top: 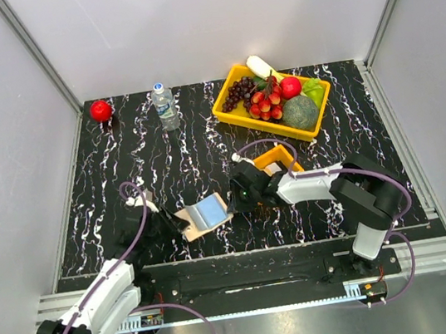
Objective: Put the credit cards into the card holder
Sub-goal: Close the card holder at the center of the board.
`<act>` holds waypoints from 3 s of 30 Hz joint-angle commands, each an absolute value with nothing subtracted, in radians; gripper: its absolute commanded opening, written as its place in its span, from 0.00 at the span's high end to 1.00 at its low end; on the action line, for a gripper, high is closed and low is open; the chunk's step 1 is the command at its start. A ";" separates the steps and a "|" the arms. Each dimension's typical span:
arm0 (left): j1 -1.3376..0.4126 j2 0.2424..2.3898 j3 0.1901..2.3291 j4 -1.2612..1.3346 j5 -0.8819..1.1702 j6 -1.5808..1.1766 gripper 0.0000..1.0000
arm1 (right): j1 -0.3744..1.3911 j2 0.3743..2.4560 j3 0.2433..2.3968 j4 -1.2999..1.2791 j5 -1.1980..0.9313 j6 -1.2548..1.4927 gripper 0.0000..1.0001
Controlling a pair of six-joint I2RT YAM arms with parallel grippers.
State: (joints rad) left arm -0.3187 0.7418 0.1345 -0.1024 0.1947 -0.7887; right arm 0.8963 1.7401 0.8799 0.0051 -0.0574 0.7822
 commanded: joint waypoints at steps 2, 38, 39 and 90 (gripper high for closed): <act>-0.325 0.736 0.127 -0.037 0.199 -0.805 0.68 | 0.900 1.683 0.877 0.136 -0.173 0.808 0.81; -0.386 0.969 0.166 0.224 0.236 -0.856 0.68 | 0.908 1.776 0.985 0.294 -0.643 0.739 0.54; -0.403 0.979 0.173 0.230 0.229 -0.859 0.66 | 0.908 1.769 0.980 0.307 -0.655 0.742 0.53; -0.494 1.094 0.304 0.095 0.066 -0.761 0.50 | 0.896 1.695 0.884 0.077 -0.224 0.658 0.63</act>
